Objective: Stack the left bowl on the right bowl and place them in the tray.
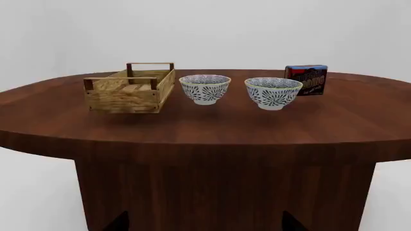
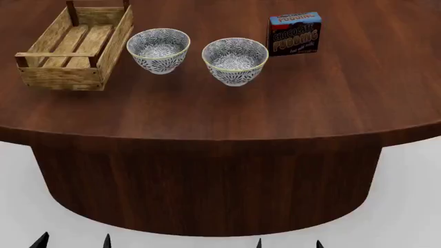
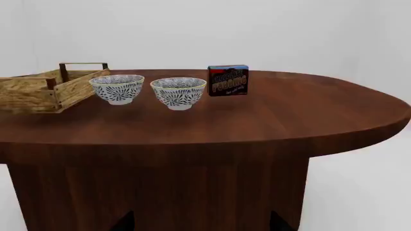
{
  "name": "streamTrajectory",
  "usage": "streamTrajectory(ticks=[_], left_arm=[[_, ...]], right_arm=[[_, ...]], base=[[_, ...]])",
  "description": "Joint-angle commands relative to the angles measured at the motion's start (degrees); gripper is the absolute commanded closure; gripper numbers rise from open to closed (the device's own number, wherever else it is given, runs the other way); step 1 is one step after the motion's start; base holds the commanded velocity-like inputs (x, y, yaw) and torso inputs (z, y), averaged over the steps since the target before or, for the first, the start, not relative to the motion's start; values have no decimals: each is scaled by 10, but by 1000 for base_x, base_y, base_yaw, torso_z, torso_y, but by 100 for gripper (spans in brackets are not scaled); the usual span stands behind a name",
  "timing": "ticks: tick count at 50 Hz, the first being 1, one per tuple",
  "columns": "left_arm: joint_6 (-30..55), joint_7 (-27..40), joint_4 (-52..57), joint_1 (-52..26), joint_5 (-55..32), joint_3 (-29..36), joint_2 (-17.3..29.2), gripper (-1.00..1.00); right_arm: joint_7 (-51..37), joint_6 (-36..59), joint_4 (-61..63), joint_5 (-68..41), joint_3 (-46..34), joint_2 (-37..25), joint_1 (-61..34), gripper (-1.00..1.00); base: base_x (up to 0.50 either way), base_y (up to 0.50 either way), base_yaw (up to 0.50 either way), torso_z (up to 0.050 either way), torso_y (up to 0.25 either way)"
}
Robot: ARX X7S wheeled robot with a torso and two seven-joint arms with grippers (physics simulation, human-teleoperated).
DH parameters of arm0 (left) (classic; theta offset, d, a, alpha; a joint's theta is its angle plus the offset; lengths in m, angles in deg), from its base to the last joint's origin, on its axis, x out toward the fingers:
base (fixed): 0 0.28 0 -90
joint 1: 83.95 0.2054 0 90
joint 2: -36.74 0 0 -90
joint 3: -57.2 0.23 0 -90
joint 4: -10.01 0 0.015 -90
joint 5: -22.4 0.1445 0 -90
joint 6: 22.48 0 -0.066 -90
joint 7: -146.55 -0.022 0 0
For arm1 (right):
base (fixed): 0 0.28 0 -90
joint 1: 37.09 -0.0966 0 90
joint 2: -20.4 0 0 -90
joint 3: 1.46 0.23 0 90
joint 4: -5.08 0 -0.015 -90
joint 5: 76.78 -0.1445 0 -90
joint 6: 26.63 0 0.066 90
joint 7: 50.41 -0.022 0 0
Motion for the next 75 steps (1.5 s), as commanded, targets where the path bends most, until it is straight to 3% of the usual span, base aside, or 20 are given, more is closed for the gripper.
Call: streamTrajectory(ticks=[1, 9, 13, 16, 27, 45, 52, 75], left_arm=[[-1, 14, -1, 0, -13, 15, 13, -100], [98, 39, 66, -11, 32, 29, 50, -100], [200, 49, 138, -18, 80, 36, 71, -100], [289, 33, 197, -31, 79, 33, 77, -100], [491, -11, 420, -83, 77, 14, 99, -100], [673, -44, 571, -170, 80, 20, 120, -100], [707, -60, 599, -193, 96, 28, 115, -100], [673, -70, 581, -180, 115, 58, 103, -100]], right_arm=[[-27, 0, 1, -22, -27, -22, 0, -100], [-38, 103, 113, 14, -39, -58, -30, -100], [-31, 166, 170, 15, -33, -76, -50, -100], [-29, 216, 214, 22, -30, -90, -61, -100], [-20, 402, 364, 48, -27, -122, -96, -100], [-6, 545, 486, 52, -5, -142, -163, -100], [-13, 564, 507, 79, -46, -167, -168, -100], [-11, 554, 500, 60, -43, -155, -161, -100]], base=[[0, 0, 0, 0, 0], [0, 0, 0, 0, 0], [0, 0, 0, 0, 0], [0, 0, 0, 0, 0], [0, 0, 0, 0, 0], [0, 0, 0, 0, 0], [0, 192, 0, 0, 0], [0, 500, 0, 0, 0]])
